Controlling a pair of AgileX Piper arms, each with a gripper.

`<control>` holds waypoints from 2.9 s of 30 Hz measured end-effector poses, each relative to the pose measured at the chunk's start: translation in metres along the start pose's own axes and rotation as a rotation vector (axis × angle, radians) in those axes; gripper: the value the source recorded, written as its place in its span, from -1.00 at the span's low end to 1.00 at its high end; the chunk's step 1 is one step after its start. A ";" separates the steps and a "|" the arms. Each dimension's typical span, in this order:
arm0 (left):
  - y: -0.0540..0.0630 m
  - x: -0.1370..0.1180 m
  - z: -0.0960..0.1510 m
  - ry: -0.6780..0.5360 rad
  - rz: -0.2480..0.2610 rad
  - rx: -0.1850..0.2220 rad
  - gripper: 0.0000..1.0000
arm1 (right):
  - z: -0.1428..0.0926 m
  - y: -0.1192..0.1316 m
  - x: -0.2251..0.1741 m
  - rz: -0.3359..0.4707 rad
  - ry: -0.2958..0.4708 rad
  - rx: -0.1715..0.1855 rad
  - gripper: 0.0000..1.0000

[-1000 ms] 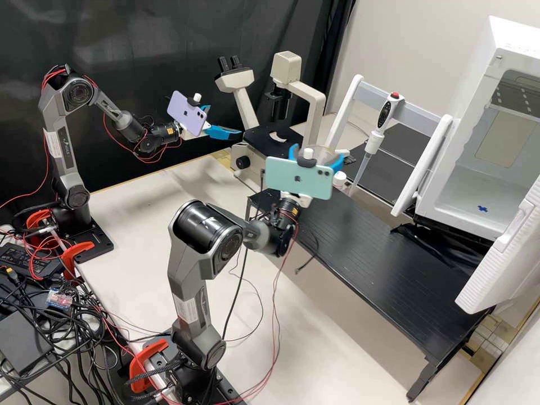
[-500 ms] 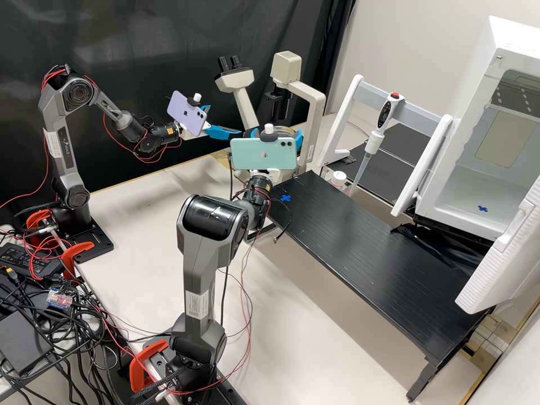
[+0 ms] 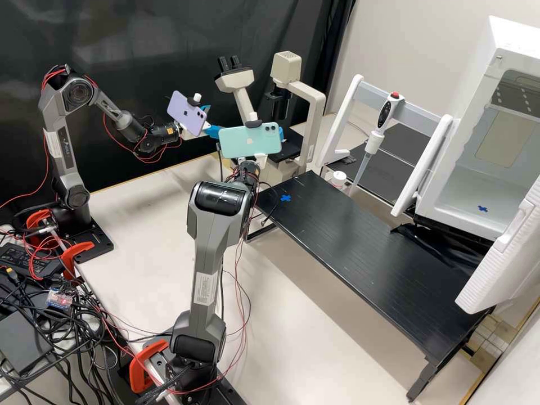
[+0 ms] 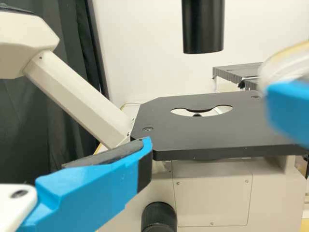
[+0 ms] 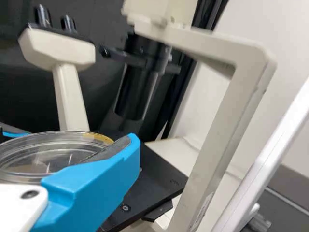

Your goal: Move the petri dish to the microscope

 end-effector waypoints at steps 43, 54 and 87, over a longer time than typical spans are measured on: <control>0.000 0.000 0.000 0.000 0.000 0.000 1.00 | 0.039 -0.035 0.120 -0.094 -0.135 0.115 1.00; 0.000 0.000 0.000 0.000 0.000 0.000 1.00 | 0.039 -0.036 0.119 -0.102 -0.137 0.136 1.00; 0.000 0.000 0.000 0.000 0.000 0.000 1.00 | 0.015 0.004 -0.070 0.109 0.023 0.146 1.00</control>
